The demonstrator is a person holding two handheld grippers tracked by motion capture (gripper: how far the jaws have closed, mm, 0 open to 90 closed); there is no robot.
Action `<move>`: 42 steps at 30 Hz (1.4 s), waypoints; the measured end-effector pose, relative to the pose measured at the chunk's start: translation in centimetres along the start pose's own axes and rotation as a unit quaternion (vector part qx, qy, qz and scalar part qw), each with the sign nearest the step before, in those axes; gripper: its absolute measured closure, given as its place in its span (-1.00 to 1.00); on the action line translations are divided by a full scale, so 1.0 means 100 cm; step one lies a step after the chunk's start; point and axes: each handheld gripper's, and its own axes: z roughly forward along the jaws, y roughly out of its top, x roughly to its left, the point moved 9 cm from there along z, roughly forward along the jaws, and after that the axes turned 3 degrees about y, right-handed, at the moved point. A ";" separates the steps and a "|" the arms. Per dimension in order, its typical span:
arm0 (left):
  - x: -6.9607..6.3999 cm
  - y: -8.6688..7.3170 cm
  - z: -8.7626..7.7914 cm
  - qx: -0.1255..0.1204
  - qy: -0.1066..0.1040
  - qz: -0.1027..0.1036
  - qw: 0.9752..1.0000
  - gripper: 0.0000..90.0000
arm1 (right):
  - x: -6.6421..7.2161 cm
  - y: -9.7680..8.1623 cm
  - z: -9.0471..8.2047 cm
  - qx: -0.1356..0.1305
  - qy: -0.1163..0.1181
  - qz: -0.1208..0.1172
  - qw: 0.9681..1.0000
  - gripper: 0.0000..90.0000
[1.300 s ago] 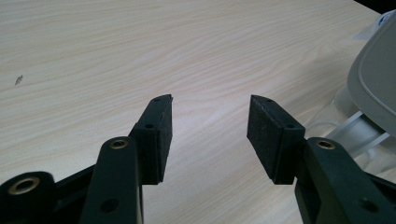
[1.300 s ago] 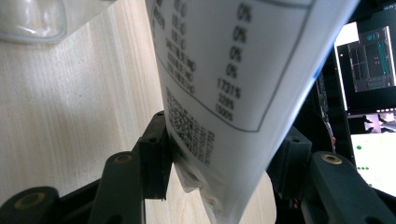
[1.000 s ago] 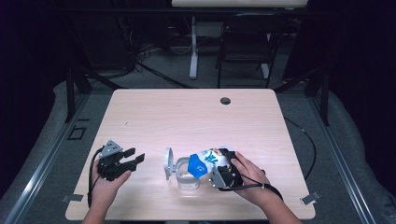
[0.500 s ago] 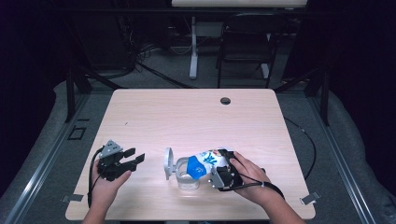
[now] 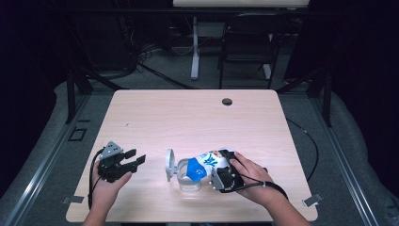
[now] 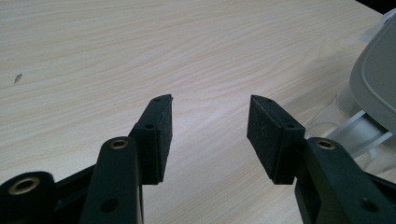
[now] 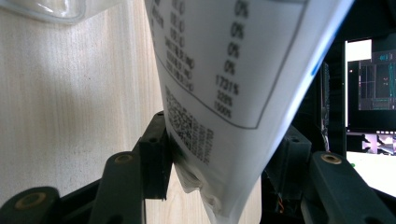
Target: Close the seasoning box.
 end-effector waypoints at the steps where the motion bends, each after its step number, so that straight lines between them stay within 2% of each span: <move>1: 0.000 0.000 0.000 0.000 0.000 0.000 1.000 0.13 | 0.000 0.001 0.001 -0.005 -0.002 0.003 1.000 0.09; 8: 0.000 0.000 0.000 0.000 0.000 -0.001 1.000 0.13 | 0.000 0.000 -0.001 0.008 -0.002 -0.004 1.000 0.09; 15: 0.001 0.000 0.000 0.001 0.000 -0.002 1.000 0.13 | -0.001 0.000 -0.001 0.012 -0.001 -0.006 1.000 0.09; 16: 0.001 0.000 0.000 0.000 0.000 -0.002 1.000 0.13 | 0.000 0.000 0.000 0.006 0.000 -0.001 1.000 0.09; 23: 0.001 0.000 0.000 0.001 0.000 0.000 1.000 0.13 | 0.000 0.000 -0.001 0.010 -0.004 -0.008 1.000 0.09; 29: 0.001 -0.001 0.000 0.002 0.000 -0.001 1.000 0.13 | -0.003 -0.001 -0.003 0.025 -0.009 -0.025 0.999 0.10; 35: 0.001 -0.001 -0.001 0.002 0.000 -0.001 1.000 0.13 | -0.002 0.000 -0.002 0.022 -0.008 -0.025 0.999 0.10; 42: 0.001 -0.001 0.000 0.002 0.000 -0.001 1.000 0.13 | -0.005 0.001 -0.004 0.031 -0.013 -0.041 0.999 0.10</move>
